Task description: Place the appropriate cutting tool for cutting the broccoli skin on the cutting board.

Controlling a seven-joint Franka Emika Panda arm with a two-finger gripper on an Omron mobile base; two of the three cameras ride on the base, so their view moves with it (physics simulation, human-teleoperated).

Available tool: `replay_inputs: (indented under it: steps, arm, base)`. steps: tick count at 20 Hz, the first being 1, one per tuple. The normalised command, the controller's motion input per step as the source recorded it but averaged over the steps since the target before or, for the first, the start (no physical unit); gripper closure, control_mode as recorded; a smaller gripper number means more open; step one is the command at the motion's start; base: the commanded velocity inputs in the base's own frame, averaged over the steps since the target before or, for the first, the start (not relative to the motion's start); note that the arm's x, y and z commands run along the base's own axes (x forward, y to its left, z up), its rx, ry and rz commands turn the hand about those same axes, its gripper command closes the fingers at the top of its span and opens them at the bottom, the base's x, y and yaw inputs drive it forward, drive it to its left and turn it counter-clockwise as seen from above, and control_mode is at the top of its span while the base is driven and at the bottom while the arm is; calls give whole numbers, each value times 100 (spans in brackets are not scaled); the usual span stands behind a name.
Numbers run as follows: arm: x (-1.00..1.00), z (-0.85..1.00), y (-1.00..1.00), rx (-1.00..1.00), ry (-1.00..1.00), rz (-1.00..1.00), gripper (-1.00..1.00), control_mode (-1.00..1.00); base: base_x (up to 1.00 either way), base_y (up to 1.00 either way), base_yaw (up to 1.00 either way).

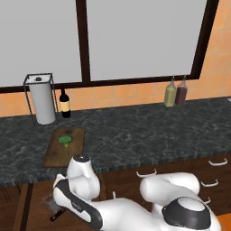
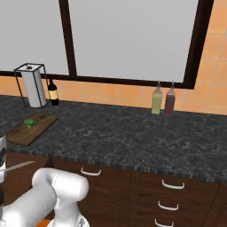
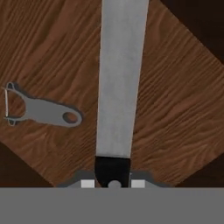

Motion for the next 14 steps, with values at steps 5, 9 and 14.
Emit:
replay_inputs:
  steps: [5, 9, 14]
  arm:
    - [-21, 100, 0, -11, -4, -24, 100, -100]
    - [0, 100, 0, -16, -14, -10, 100, -100]
    - [30, 93, 0, -11, -15, 0, 100, -100]
  base:
    - [0, 0, 0]
    - [0, 0, 0]
    - [0, 0, 0]
